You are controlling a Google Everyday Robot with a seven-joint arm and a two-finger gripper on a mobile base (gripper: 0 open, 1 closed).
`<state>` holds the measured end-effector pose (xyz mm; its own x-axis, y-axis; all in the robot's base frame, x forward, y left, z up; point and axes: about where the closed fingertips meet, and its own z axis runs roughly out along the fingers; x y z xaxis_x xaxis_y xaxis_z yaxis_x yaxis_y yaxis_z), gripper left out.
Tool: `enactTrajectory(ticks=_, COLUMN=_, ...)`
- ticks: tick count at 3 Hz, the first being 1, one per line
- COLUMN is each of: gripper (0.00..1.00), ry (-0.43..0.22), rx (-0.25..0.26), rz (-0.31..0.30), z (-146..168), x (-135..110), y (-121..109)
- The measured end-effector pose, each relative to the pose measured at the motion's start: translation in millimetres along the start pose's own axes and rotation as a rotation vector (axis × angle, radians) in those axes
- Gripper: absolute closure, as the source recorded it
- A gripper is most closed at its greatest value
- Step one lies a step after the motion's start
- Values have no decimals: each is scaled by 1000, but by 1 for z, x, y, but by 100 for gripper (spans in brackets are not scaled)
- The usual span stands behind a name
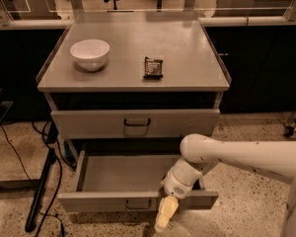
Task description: Open middle drawer
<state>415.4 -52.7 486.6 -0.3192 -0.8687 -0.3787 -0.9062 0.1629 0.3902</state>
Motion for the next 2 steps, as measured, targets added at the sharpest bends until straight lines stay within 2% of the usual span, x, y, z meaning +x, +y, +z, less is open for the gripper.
enactTrajectory(ticks=1, gripper=0, ry=23, rx=-41, rz=27, z=21, x=9, y=-28)
enactTrajectory(ticks=2, gripper=0, ry=34, rx=-83, rz=39, z=43, x=14, y=-43)
